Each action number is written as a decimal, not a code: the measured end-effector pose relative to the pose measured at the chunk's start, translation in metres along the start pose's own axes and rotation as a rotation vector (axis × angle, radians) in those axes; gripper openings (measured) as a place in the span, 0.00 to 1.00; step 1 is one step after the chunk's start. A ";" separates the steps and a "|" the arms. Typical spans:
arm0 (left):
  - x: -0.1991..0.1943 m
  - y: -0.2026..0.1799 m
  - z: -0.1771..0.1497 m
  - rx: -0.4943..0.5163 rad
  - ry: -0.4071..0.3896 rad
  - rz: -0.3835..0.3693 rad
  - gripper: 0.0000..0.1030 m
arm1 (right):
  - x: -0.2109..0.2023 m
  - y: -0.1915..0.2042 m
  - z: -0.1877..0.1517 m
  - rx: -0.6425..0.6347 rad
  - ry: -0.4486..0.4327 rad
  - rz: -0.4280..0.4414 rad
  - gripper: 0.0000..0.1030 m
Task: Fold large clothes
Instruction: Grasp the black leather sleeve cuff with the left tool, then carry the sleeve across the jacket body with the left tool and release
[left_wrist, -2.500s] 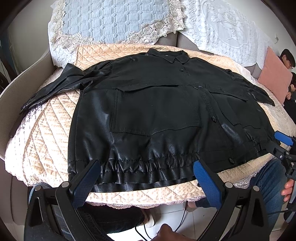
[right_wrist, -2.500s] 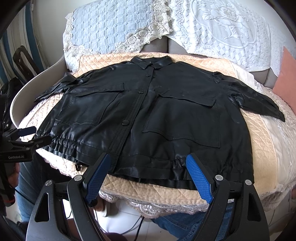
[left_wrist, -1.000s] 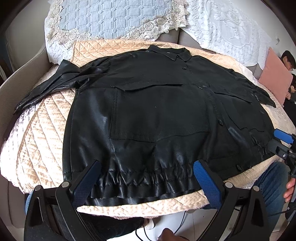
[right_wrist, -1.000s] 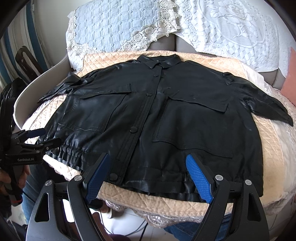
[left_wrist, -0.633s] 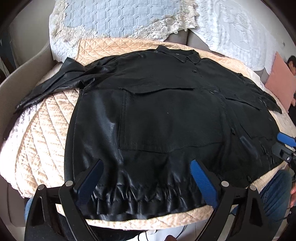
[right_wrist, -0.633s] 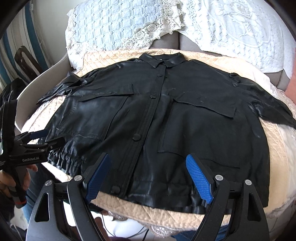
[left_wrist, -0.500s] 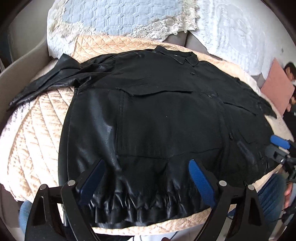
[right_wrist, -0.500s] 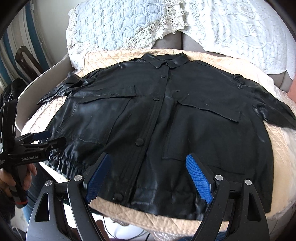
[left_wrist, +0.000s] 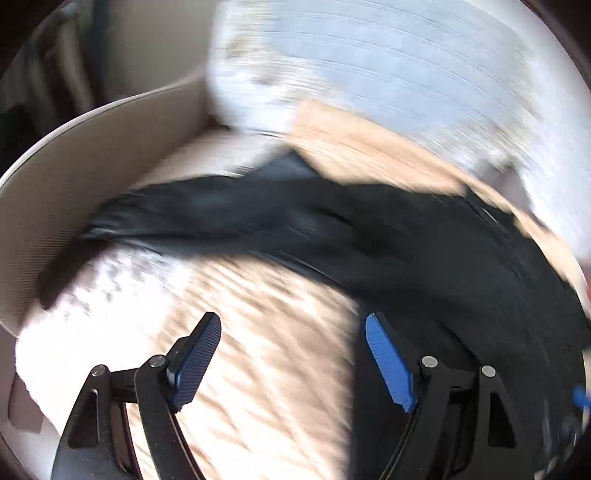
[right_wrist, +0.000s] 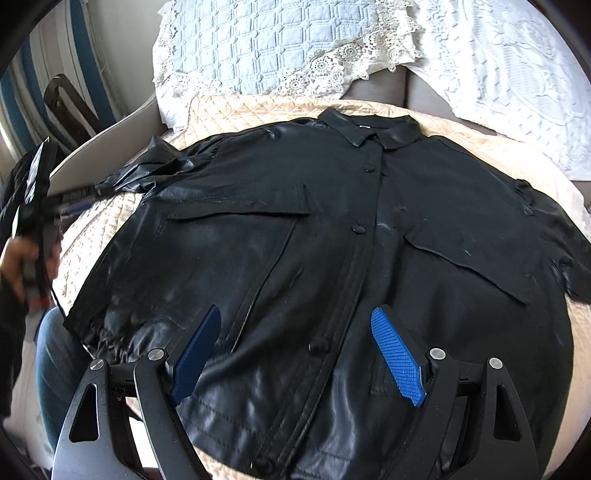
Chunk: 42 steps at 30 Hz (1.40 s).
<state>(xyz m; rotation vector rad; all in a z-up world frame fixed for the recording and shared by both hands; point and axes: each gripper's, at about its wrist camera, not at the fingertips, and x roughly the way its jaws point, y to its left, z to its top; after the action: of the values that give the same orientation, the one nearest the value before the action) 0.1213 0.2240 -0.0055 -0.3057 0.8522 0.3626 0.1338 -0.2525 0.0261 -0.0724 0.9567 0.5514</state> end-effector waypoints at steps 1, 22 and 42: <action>0.007 0.016 0.010 -0.046 -0.002 0.019 0.80 | 0.002 -0.002 0.000 0.003 0.005 0.000 0.82; 0.042 0.088 0.085 -0.253 -0.097 0.059 0.06 | 0.013 -0.024 0.013 0.040 0.023 -0.025 0.82; 0.028 -0.260 0.041 0.277 0.123 -0.613 0.15 | -0.031 -0.078 -0.035 0.177 0.018 -0.125 0.82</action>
<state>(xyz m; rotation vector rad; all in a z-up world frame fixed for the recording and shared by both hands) 0.2769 0.0125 0.0291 -0.3164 0.8725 -0.3453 0.1310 -0.3433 0.0168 0.0219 1.0072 0.3496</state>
